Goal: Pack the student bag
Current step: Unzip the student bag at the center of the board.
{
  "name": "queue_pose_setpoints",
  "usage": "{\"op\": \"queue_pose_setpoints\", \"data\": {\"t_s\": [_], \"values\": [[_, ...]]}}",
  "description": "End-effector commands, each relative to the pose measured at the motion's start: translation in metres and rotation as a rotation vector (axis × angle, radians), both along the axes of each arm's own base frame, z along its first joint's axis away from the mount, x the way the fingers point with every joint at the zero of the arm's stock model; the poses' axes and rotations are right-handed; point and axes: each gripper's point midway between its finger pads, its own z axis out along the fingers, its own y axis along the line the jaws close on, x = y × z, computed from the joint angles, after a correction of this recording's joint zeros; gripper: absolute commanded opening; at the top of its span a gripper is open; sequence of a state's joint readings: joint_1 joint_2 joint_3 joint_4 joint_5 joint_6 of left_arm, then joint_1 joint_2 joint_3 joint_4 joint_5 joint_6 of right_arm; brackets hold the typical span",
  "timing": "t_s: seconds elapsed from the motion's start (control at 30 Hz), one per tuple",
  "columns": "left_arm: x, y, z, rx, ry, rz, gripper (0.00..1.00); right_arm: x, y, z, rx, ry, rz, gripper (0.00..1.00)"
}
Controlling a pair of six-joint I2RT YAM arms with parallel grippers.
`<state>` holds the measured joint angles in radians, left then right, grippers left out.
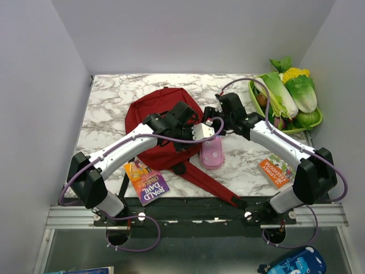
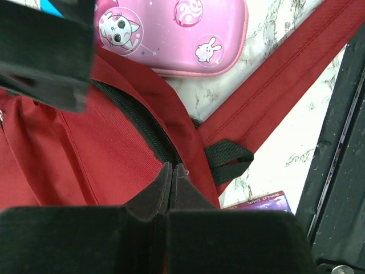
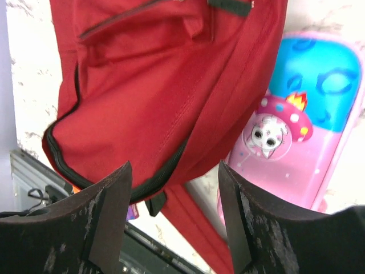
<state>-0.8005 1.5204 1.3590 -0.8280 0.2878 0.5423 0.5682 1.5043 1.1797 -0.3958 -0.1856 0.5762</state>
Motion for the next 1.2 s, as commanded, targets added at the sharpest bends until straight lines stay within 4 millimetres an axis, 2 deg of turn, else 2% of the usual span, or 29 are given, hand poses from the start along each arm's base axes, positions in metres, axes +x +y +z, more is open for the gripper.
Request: {"op": "queue_pose_setpoints", "data": {"t_s": [0.0, 0.1, 0.3, 0.47, 0.57, 0.63, 0.7, 0.73, 0.77, 0.8, 0.87, 0.93, 0.97, 1.0, 1.17], "values": [[0.000, -0.003, 0.012, -0.031, -0.034, -0.029, 0.00, -0.037, 0.015, -0.021, -0.006, 0.195, 0.031, 0.70], [-0.003, -0.001, 0.010, -0.037, -0.033, -0.034, 0.00, -0.039, 0.021, -0.026, -0.024, 0.218, 0.023, 0.71], [-0.007, -0.001, 0.012, -0.040, -0.035, -0.047, 0.00, -0.034, 0.040, -0.020, 0.048, 0.222, -0.018, 0.70], [-0.008, -0.002, 0.014, -0.049, -0.032, -0.042, 0.00, -0.049, 0.049, -0.043, 0.015, 0.299, -0.015, 0.69], [-0.010, -0.004, 0.017, -0.060, -0.023, -0.042, 0.00, -0.052, 0.048, -0.057, -0.001, 0.334, -0.030, 0.62], [-0.014, -0.003, 0.019, -0.052, -0.012, -0.049, 0.00, -0.046, 0.042, -0.063, -0.018, 0.305, -0.065, 0.40], [-0.015, -0.004, 0.030, -0.062, -0.023, -0.061, 0.00, -0.037, 0.038, -0.063, -0.037, 0.266, -0.096, 0.18], [-0.019, 0.000, 0.029, -0.049, -0.013, -0.063, 0.00, -0.033, 0.036, -0.063, -0.045, 0.255, -0.097, 0.08], [-0.022, 0.004, 0.028, -0.037, -0.010, -0.071, 0.00, -0.030, 0.034, -0.061, -0.052, 0.251, -0.104, 0.07], [-0.025, 0.009, 0.029, -0.028, -0.021, -0.083, 0.00, -0.026, 0.031, -0.063, -0.067, 0.244, -0.115, 0.06], [-0.032, 0.026, 0.014, 0.025, -0.009, -0.078, 0.00, -0.021, 0.024, -0.065, -0.085, 0.242, -0.129, 0.06], [-0.037, 0.041, 0.013, 0.038, -0.018, -0.070, 0.00, -0.012, 0.014, -0.069, -0.101, 0.233, -0.157, 0.06], [-0.039, 0.052, 0.004, 0.059, -0.004, -0.049, 0.00, -0.010, 0.012, -0.071, -0.107, 0.233, -0.162, 0.06], [-0.038, 0.061, 0.006, 0.060, -0.022, -0.030, 0.00, -0.006, 0.009, -0.074, -0.122, 0.228, -0.177, 0.06], [-0.037, 0.111, -0.008, 0.124, -0.001, 0.078, 0.00, 0.005, -0.005, -0.087, -0.164, 0.228, -0.209, 0.07]]}}
